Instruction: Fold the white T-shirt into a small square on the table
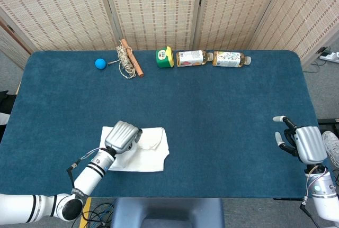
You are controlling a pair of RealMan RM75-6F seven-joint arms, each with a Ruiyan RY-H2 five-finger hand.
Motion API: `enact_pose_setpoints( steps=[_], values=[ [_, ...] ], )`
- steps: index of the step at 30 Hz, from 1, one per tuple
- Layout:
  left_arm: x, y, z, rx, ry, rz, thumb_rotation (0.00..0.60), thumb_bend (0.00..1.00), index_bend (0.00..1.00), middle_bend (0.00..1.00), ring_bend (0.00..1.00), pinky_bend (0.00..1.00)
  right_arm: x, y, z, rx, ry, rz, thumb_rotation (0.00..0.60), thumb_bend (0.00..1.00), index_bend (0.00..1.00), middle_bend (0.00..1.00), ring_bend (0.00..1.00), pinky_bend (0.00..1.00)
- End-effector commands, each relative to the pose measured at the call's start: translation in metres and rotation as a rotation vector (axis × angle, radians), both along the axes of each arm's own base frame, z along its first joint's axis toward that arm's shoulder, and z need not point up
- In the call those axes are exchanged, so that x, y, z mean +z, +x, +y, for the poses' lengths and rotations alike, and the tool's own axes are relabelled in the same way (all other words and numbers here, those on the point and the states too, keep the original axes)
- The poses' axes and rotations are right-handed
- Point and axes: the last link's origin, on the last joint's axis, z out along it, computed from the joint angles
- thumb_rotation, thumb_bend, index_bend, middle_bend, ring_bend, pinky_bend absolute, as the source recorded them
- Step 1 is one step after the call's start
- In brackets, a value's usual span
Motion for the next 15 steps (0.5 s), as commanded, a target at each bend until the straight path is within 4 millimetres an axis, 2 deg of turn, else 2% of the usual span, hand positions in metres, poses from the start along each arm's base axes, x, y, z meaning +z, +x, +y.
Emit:
enact_pose_setpoints(
  steps=[1, 15],
  values=[
    [-0.009, 0.008, 0.000, -0.007, -0.006, 0.016, 0.600, 0.53, 0.62, 0.93, 0.82, 0.96, 0.000, -0.001, 0.000, -0.002, 0.000, 0.000, 0.600, 0.45, 0.33, 0.97, 1.00, 1.00],
    [-0.043, 0.029, 0.001, 0.019, -0.022, 0.031, 0.600, 0.52, 0.60, 0.92, 0.82, 0.97, 0.003, -0.006, 0.004, -0.020, -0.004, 0.003, 0.600, 0.45, 0.33, 0.97, 1.00, 1.00]
  ],
)
